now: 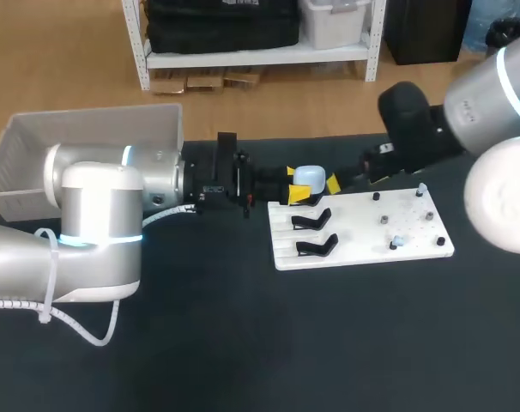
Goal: Pick up each earbud case from the left stands, insert the matching earbuds, close the lid, and place the case in the box.
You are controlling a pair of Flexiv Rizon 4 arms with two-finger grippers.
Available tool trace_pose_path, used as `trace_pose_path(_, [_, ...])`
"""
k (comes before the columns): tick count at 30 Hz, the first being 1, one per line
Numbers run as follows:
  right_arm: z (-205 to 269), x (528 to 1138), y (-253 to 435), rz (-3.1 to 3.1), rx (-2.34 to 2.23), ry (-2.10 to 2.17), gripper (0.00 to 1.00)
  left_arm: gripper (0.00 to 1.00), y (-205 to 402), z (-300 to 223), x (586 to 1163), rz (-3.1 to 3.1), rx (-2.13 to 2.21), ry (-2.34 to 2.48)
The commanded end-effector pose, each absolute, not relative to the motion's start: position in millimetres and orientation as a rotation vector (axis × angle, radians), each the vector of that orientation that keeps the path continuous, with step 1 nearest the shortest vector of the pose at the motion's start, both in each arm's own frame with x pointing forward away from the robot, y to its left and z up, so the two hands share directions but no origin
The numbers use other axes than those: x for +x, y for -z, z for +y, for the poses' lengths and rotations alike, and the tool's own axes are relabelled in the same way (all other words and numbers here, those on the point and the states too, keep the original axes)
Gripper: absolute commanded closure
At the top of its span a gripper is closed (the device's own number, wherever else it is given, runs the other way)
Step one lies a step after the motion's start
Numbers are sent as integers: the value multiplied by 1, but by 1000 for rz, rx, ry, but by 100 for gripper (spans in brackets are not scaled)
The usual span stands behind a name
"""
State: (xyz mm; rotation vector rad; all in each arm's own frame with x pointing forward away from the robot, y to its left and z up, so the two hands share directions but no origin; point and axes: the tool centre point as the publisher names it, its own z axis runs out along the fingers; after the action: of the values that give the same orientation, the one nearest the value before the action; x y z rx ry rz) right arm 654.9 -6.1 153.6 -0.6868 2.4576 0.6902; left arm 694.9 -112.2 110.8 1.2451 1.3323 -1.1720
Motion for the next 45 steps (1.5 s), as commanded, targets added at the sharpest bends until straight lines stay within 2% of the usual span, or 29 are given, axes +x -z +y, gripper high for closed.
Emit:
trace_pose_path(1, [9, 658, -149, 2470, -692, -684, 0, 100, -110, -113, 697, 1330, 1246, 1176])
trace_pose_path(19, [22, 675, -137, 2524, -669, -700, 0, 100, -110, -113, 697, 1330, 1246, 1176])
trace_pose_path(45, [17, 690, -125, 2549, -624, -643, 0, 100, -110, -113, 697, 1330, 1246, 1176])
